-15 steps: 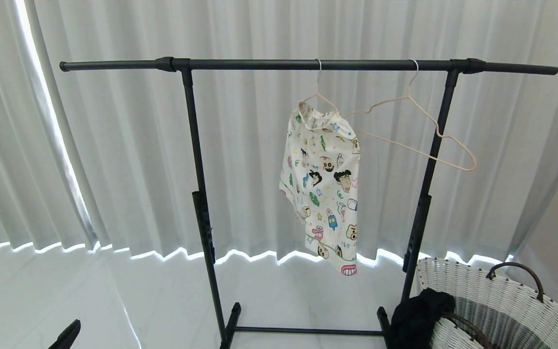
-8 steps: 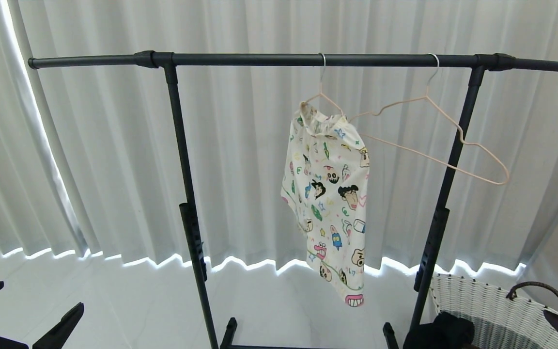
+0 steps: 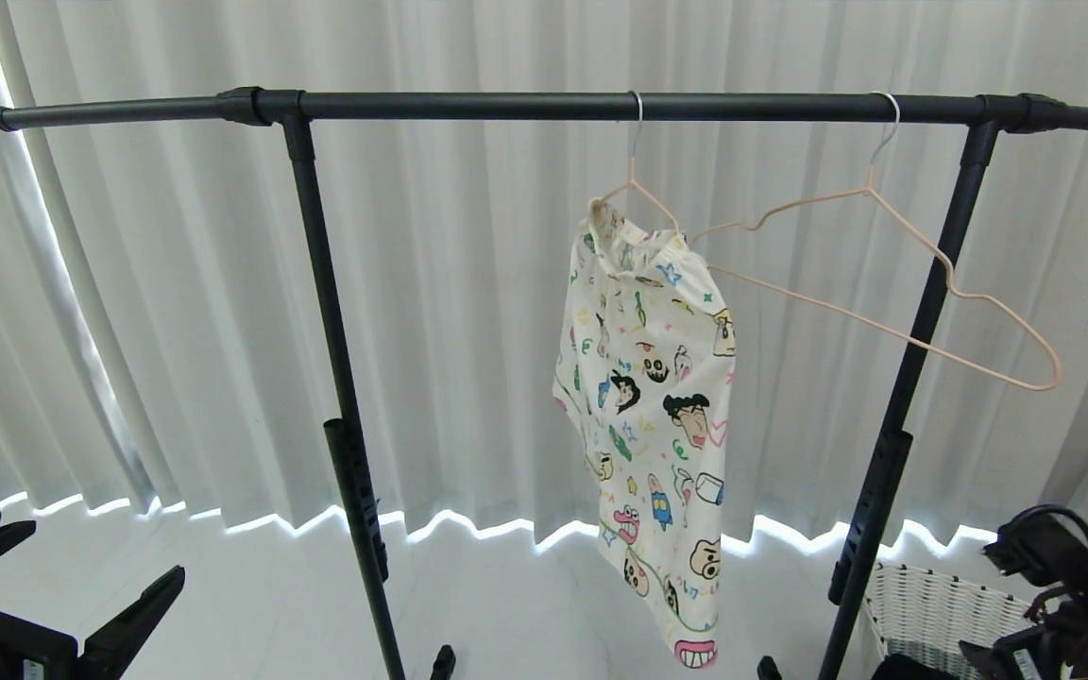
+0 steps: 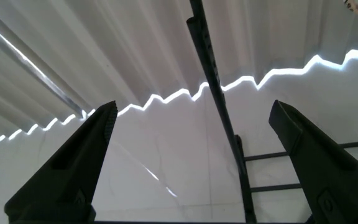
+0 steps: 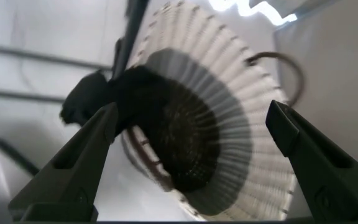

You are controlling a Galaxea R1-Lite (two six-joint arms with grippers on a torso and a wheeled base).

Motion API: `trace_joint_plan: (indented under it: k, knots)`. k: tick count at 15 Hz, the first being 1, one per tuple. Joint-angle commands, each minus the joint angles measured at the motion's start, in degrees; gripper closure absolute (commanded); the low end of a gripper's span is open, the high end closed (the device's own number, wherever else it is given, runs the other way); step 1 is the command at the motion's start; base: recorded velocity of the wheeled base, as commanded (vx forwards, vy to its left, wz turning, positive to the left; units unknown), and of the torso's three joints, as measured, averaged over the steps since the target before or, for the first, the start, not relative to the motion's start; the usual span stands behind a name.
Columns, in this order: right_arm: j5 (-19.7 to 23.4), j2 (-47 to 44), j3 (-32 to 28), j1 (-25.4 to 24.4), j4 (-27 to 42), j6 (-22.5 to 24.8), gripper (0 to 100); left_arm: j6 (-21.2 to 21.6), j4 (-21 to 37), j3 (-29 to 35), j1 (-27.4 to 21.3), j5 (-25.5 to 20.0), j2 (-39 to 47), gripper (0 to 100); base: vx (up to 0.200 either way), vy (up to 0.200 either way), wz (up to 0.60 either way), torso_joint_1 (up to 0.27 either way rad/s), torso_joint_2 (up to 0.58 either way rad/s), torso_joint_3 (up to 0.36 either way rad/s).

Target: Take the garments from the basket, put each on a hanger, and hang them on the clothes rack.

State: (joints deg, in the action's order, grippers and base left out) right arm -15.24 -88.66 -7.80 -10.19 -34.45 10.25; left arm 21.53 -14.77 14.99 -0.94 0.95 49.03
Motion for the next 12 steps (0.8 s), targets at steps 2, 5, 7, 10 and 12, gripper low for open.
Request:
trace_joint_plan:
  k: [2, 5, 7, 10, 12]
  knots:
    - [1.3, -19.9, 3.7, -7.6, -9.9, -0.7, 0, -0.1, 0.0, -0.5, -0.2, 0.0, 0.4, 0, 0.0, 0.0, 0.0, 0.0, 0.0, 0.0]
    - [1.3, -30.5, 2.4, -8.8, -15.9, -0.6, 0, 0.0, 0.0, -0.9, -0.2, 0.0, -0.1, 0, 0.0, 0.0, 0.0, 0.0, 0.0, 0.0]
    - [1.2, -34.6, 2.4, -8.7, -18.9, -0.6, 0, 0.0, 0.0, -1.7, -0.2, 0.0, -0.6, 0, 0.0, 0.0, 0.0, 0.0, 0.0, 0.0]
    - [-1.6, -39.3, 1.6, -7.5, -21.5, -0.7, 0, 0.0, 0.0, -2.7, -0.2, 0.0, -0.9, 0, 0.0, 0.0, 0.0, 0.0, 0.0, 0.0]
    - [-2.9, -41.4, 0.9, -6.2, -22.3, -0.8, 0, 0.0, 0.0, -2.9, -0.2, 0.0, -0.9, 0, 0.0, 0.0, 0.0, 0.0, 0.0, 0.0]
